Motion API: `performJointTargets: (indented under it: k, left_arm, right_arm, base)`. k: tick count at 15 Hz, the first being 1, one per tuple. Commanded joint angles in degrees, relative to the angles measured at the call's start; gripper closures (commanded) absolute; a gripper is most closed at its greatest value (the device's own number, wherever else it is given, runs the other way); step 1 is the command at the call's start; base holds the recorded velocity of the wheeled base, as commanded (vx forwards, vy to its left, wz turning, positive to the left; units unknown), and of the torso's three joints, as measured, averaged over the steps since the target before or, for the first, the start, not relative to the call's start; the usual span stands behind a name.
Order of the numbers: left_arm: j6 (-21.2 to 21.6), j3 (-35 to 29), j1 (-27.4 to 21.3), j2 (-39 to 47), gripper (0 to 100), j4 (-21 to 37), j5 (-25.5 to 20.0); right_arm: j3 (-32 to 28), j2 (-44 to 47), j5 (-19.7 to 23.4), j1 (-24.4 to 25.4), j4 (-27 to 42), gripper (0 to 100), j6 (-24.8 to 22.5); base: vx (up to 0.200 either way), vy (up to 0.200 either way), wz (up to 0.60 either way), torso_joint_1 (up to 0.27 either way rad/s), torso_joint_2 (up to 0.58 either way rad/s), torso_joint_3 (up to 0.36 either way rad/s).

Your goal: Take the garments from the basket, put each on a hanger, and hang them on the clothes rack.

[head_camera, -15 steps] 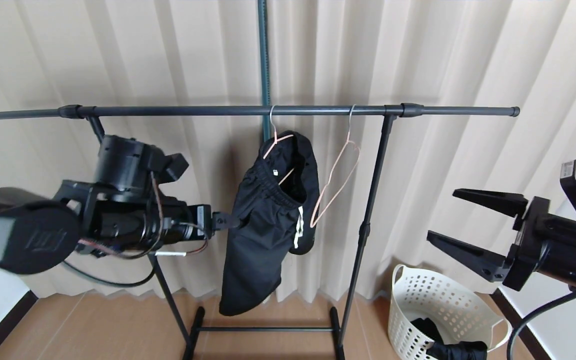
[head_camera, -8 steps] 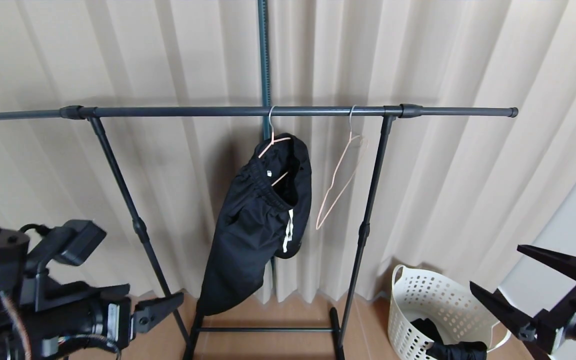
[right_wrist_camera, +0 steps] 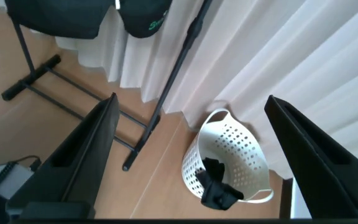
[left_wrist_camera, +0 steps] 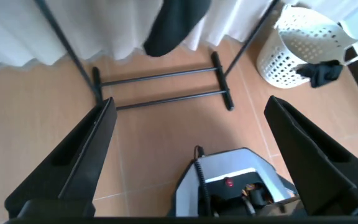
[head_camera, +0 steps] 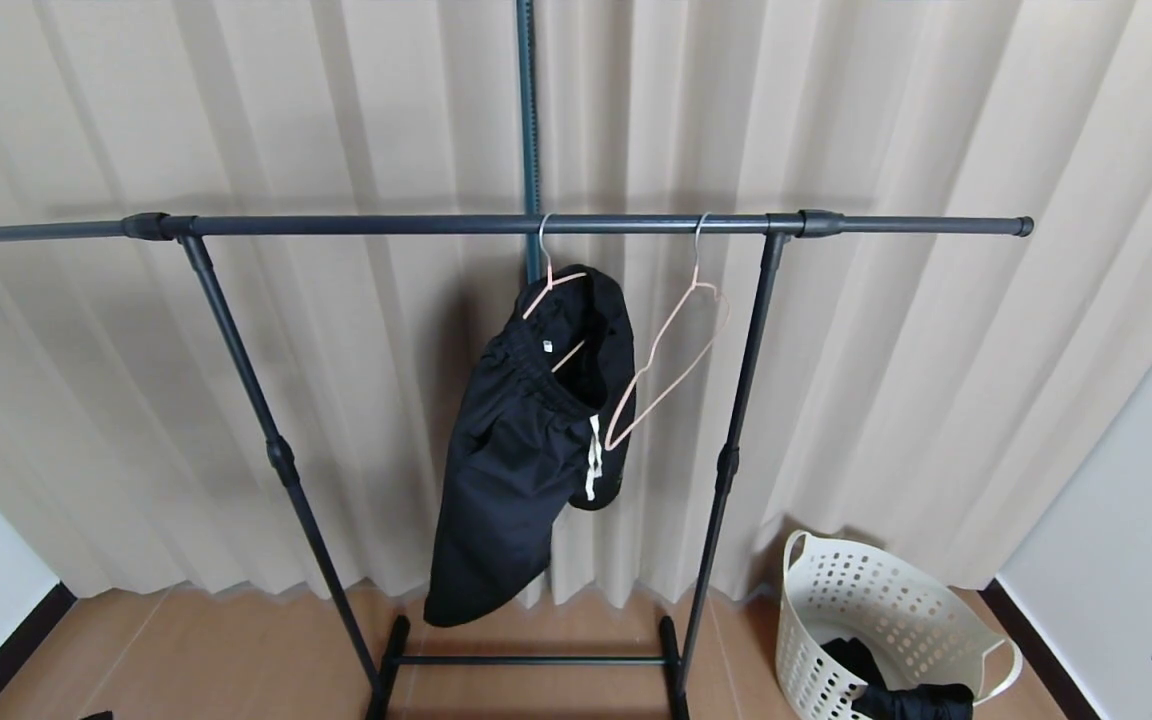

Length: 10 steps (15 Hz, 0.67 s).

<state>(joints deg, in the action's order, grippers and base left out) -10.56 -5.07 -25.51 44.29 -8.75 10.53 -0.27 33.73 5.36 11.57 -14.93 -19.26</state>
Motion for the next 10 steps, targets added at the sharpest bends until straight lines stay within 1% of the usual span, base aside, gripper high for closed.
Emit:
performJointTargets:
  k: [1,2,4,5,6,7,9,10]
  left_arm:
    - [-0.1,2.0,0.3,-10.5,0,4.2,4.2]
    - [0.0,2.0,1.3,-14.1,0,7.2,4.9]
    - [0.4,2.0,6.4,-20.6,0,11.1,4.9]
    - [1.8,2.0,9.9,-23.7,0,12.5,4.9]
    - [2.4,1.9,10.7,-24.4,0,12.8,4.9]
    - [9.8,2.0,18.7,-30.8,0,13.3,4.6]
    - [17.8,2.3,25.1,-36.5,0,13.3,3.8]
    - [19.3,2.5,25.9,-39.7,0,13.3,2.1]
  right_arm:
    - [-4.5,-23.5,0.0,-2.4,19.3,0,-0.9]
    - [-4.6,-27.5,0.0,-4.1,22.7,0,-0.9]
    - [-4.3,-29.4,0.3,-8.6,22.8,0,0.1]
    - [-4.1,-30.0,0.4,-10.6,22.8,0,0.6]
    - [-4.1,-30.1,0.4,-10.9,22.8,0,0.6]
    - [-3.4,-32.4,0.5,-11.4,22.1,0,0.6]
    - [-3.2,-33.3,1.1,-11.4,21.3,0,1.5]
    - [-3.2,-33.5,2.0,-11.4,21.3,0,2.6]
  base:
    - [0.000,0.000,0.00,0.000,0.00,0.000]
    - [0.000,0.000,0.00,0.000,0.00,0.000]
    - [0.000,0.000,0.00,0.000,0.00,0.000]
    - [0.000,0.000,0.00,0.000,0.00,0.000]
    - [0.000,0.000,0.00,0.000,0.00,0.000]
    - [0.000,0.000,0.00,0.000,0.00,0.000]
    - [0.000,0.000,0.00,0.000,0.00,0.000]
    - [0.000,0.000,0.00,0.000,0.00,0.000]
